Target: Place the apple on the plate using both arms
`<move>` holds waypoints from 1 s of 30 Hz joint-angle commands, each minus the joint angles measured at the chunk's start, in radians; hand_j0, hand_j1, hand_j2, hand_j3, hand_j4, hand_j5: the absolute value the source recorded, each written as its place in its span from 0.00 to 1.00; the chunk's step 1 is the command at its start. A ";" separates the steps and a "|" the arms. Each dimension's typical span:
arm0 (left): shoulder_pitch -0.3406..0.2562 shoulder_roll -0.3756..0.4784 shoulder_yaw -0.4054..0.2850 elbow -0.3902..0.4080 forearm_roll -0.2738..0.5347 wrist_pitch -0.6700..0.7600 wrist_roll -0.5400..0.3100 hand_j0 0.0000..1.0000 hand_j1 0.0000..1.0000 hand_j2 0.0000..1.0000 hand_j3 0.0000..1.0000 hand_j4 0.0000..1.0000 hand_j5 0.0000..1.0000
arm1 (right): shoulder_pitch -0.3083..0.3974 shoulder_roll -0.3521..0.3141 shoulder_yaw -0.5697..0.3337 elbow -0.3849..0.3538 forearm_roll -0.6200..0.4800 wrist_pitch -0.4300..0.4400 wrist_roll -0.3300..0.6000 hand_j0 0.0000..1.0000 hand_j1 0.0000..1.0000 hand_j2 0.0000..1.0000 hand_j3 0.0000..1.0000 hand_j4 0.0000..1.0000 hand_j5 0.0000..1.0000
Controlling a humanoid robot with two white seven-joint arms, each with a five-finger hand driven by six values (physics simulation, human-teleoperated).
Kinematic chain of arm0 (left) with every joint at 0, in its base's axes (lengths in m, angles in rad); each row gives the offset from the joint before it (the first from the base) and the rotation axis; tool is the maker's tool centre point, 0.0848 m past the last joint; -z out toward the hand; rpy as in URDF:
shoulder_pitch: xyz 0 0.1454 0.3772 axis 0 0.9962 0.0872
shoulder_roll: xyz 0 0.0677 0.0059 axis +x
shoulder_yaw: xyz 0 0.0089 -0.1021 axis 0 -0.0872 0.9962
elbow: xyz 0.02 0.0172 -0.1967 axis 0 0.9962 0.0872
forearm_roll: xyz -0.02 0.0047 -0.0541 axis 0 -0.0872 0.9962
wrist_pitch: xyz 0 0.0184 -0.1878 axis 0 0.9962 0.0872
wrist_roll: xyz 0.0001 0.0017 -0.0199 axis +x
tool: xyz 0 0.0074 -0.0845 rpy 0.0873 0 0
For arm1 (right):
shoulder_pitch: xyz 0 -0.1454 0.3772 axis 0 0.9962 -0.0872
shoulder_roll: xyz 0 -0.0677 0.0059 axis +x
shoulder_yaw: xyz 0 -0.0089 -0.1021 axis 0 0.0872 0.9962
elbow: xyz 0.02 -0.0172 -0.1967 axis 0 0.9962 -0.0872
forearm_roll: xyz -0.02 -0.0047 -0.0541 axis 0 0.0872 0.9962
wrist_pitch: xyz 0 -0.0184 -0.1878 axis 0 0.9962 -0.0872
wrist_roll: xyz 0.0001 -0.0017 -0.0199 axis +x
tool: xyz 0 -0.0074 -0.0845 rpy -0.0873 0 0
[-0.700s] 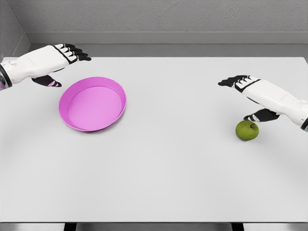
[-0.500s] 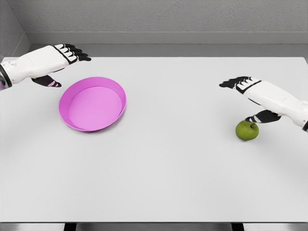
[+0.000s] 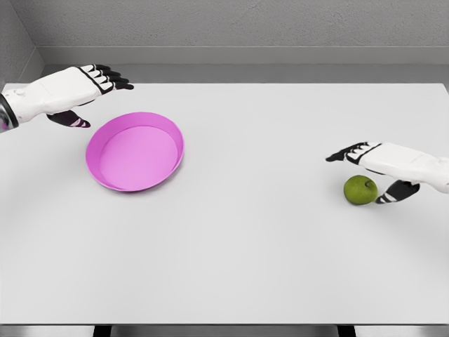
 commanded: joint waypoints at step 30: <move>-0.002 -0.008 0.003 0.002 -0.032 0.000 -0.001 1.00 1.00 1.00 1.00 1.00 1.00 | -0.061 0.032 0.120 0.025 -0.001 0.206 0.099 0.53 0.53 0.53 0.53 0.53 0.53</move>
